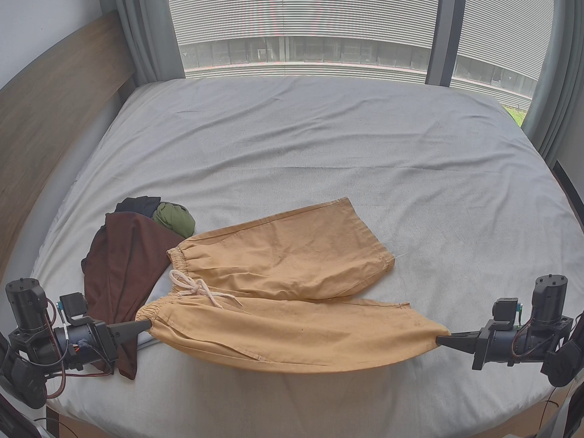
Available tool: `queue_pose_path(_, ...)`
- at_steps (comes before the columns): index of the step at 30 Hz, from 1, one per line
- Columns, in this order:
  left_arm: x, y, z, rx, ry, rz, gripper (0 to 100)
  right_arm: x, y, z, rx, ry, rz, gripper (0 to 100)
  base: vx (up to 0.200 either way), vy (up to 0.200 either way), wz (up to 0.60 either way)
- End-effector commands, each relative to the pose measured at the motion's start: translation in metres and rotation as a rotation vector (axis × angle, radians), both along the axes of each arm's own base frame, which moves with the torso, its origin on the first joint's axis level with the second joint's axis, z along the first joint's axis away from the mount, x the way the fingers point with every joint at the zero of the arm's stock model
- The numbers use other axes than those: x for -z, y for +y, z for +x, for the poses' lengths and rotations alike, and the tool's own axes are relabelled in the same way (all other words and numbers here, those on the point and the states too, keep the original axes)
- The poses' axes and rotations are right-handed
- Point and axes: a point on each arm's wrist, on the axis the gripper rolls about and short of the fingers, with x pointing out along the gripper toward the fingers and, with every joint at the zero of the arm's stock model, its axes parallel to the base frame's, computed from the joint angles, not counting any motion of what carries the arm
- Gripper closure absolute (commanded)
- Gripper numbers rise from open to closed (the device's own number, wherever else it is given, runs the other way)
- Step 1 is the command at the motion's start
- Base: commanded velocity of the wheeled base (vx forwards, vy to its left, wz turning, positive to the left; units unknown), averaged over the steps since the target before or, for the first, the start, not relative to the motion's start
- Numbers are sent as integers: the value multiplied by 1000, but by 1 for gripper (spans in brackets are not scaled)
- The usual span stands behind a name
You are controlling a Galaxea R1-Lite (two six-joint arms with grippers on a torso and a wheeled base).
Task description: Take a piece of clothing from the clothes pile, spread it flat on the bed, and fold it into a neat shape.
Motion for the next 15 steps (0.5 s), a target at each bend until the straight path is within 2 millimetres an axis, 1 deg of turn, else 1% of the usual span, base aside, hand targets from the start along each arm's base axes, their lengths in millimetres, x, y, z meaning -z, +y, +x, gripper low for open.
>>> queue_pose_path(1, 0, 0, -4, -2, -2, 0, 100, -3, -1, -2, 2, -16, 4, 100, 0, 0, 0)
queue_pose_path(8, -3, 1, 3, -11, -32, 4, 100, -15, 0, 19, 28, -79, 37, 100, 0, 0, 0)
queue_pose_path(12, -3, 1, 9, -14, -34, 0, 100, -27, 0, 38, 63, -125, 66, 100, 0, 0, 0)
queue_pose_path(13, -3, 1, 9, -14, -34, 0, 100, -27, 0, 38, 63, -125, 66, 100, 0, 0, 0)
queue_pose_path(14, -3, 1, 12, -17, -27, -6, 100, -33, 0, 49, 84, -148, 85, 100, 0, 0, 0)
queue_pose_path(15, -3, 1, 13, -16, -25, -9, 100, -38, 0, 55, 93, -163, 99, 100, 0, 0, 0)
